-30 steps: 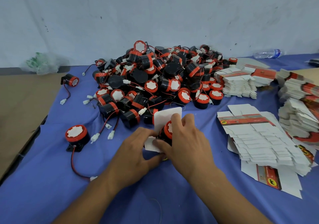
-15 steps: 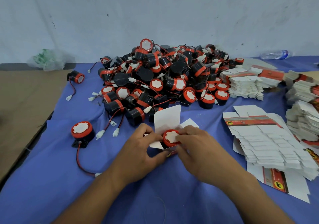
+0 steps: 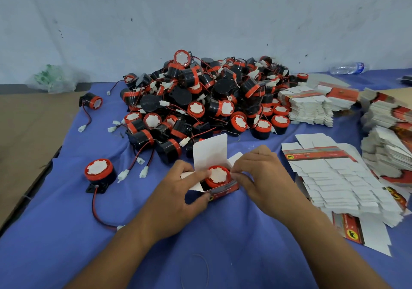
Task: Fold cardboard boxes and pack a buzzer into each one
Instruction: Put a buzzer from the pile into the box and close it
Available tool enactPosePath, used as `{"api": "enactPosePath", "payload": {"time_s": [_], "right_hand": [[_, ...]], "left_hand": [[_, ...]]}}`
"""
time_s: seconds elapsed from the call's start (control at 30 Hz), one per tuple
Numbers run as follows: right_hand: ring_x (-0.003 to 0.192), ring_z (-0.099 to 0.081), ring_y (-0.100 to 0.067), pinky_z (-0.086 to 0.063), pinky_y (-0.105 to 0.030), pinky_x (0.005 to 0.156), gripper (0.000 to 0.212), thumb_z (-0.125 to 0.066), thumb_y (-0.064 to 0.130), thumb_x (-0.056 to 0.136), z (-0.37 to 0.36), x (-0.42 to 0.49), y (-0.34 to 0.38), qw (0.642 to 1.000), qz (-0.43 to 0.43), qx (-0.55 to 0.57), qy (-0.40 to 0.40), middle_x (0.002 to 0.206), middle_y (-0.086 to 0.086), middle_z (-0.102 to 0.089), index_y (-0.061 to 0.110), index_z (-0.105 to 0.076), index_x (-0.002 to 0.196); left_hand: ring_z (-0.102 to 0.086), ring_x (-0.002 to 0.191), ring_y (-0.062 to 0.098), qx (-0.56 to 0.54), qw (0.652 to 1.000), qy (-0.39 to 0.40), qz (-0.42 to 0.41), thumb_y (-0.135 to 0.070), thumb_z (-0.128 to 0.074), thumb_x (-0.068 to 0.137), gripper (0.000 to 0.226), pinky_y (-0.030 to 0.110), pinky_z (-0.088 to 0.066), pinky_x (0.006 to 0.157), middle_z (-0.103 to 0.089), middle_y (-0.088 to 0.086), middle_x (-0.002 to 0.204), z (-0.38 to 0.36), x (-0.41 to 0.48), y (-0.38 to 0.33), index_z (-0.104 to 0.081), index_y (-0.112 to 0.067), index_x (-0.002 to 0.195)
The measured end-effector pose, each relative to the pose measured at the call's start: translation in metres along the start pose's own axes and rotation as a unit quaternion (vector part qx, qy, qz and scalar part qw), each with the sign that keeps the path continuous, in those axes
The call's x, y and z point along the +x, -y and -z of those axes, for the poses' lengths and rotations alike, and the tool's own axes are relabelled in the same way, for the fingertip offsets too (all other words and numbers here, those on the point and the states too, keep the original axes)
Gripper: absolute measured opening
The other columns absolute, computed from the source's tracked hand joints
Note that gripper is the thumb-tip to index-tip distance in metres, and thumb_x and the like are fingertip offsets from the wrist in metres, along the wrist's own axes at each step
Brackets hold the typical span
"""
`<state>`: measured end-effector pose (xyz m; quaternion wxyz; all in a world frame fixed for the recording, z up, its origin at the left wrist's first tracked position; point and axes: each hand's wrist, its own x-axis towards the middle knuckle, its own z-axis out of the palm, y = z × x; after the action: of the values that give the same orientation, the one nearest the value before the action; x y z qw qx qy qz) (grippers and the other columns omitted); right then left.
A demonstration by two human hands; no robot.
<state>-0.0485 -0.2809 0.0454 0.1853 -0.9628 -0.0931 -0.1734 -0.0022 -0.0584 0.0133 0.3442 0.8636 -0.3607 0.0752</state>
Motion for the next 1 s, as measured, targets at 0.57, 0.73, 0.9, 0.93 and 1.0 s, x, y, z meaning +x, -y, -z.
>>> {"api": "enactPosePath", "payload": {"time_s": [0.57, 0.73, 0.9, 0.93, 1.0], "right_hand": [[0.093, -0.038, 0.005, -0.033, -0.009, 0.085, 0.047, -0.074, 0.032, 0.089, -0.011, -0.006, -0.006, 0.992, -0.054, 0.089, 0.073, 0.149, 0.011, -0.03, 0.028, -0.052, 0.13], [0.097, -0.043, 0.022, -0.033, 0.002, 0.078, 0.076, -0.079, 0.03, 0.085, -0.016, -0.007, -0.002, 0.988, -0.063, 0.138, 0.018, 0.119, 0.025, -0.046, 0.033, -0.035, 0.147], [0.09, -0.054, 0.01, -0.036, 0.003, 0.083, 0.067, -0.079, 0.027, 0.085, -0.026, -0.005, 0.003, 0.986, -0.062, 0.152, -0.019, 0.139, 0.016, -0.046, 0.023, -0.047, 0.144], [0.092, -0.054, 0.009, -0.038, 0.0, 0.087, 0.064, -0.078, 0.026, 0.087, -0.028, -0.005, 0.003, 0.987, -0.055, 0.152, -0.025, 0.142, 0.017, -0.044, 0.023, -0.049, 0.143], [0.103, -0.051, 0.006, -0.042, -0.008, 0.094, 0.053, -0.074, 0.025, 0.09, -0.032, -0.005, 0.003, 0.988, -0.041, 0.148, -0.025, 0.148, 0.017, -0.036, 0.026, -0.056, 0.139]], "left_hand": [[-0.055, 0.114, 0.001, -0.127, 0.979, -0.147, 0.054, -0.054, -0.077, 0.071, 0.067, 0.013, -0.044, 0.092, -0.054, -0.024, 0.122, -0.006, 0.0, -0.003, -0.039, -0.044, 0.125], [-0.037, 0.123, -0.019, -0.05, 0.991, -0.122, 0.039, -0.05, -0.072, 0.083, 0.066, 0.001, -0.028, 0.099, -0.043, -0.031, 0.135, -0.006, 0.002, 0.006, -0.044, -0.032, 0.14], [-0.032, 0.129, 0.005, 0.005, 0.997, -0.071, 0.028, -0.041, -0.052, 0.093, 0.054, 0.014, -0.024, 0.108, -0.037, -0.017, 0.139, -0.007, 0.003, 0.013, -0.048, -0.021, 0.143], [-0.028, 0.131, 0.005, 0.006, 0.998, -0.056, 0.026, -0.041, -0.05, 0.094, 0.051, 0.018, -0.023, 0.109, -0.033, -0.017, 0.142, -0.009, 0.003, 0.014, -0.05, -0.023, 0.142], [-0.02, 0.135, 0.003, -0.006, 0.999, -0.033, 0.029, -0.044, -0.046, 0.097, 0.048, 0.023, -0.019, 0.112, -0.025, -0.018, 0.148, -0.012, 0.004, 0.013, -0.053, -0.025, 0.14]]}}
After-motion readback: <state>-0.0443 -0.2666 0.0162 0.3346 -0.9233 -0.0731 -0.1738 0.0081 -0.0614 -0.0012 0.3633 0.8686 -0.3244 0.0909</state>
